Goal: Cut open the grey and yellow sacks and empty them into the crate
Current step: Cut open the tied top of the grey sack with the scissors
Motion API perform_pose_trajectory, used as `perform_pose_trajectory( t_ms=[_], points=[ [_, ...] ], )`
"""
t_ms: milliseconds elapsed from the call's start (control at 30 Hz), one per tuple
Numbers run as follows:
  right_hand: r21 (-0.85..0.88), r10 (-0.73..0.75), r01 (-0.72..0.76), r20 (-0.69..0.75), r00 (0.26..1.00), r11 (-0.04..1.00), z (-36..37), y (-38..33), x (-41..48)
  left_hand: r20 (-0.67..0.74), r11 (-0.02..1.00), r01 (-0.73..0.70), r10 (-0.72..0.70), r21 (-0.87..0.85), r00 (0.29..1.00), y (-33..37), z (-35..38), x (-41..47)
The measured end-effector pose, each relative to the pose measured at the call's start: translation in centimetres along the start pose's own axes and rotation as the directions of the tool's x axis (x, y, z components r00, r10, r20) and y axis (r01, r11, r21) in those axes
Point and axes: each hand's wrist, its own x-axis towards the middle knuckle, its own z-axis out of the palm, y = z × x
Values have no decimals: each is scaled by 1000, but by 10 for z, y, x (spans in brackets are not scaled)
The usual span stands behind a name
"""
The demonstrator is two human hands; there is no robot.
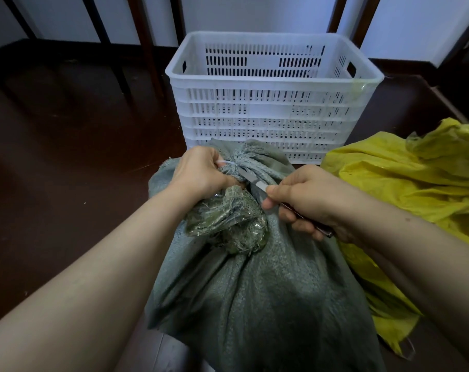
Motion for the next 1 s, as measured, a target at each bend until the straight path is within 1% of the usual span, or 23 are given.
perform_pose_trajectory(
  t_ms=[267, 400, 500, 667, 700, 733, 800, 833, 900, 967, 1000],
  points=[
    [45, 34, -35, 21, 999, 998, -2, 0, 2, -7, 1000, -15, 15, 20, 1000, 2, -1, -3],
    [38, 11, -10, -17, 1000, 999, 3, 2, 4, -13, 1000, -22, 22, 14, 1000, 4, -1, -3],
    [-47, -61, 57, -87, 994, 997, 11, 9, 9, -30, 1000, -15, 15, -15, 999, 3, 0, -2],
    [-290, -191, 136, -169, 967, 947, 28, 28, 20, -37, 999, -5, 3, -37, 999, -1, 2, 1],
    [-309, -201, 137, -188, 961, 941, 29, 31, 23, -40, 999, -3, 2, -41, 999, -1, 2, 1],
    [-292, -190, 128, -196, 962, 948, 29, 33, 25, -41, 999, -2, 0, -48, 999, -2, 3, 0],
    [-256, -158, 109, -180, 971, 960, 28, 33, 26, -40, 998, 0, -2, -64, 999, -2, 4, -1],
    [-268, -163, 113, -174, 971, 957, 28, 33, 25, -39, 998, 2, -5, -69, 999, -2, 4, -1],
    [-372, -220, 136, -194, 956, 918, 31, 32, 22, -38, 996, 4, -7, -84, 999, -1, 4, -1],
    [-502, -292, 148, -222, 930, 852, 39, 31, 16, -29, 994, 4, -7, -112, 1000, 1, 4, -1],
    [-534, -316, 152, -229, 921, 832, 42, 31, 14, -23, 992, 8, -10, -123, 1000, 2, 3, -1]
  ],
)
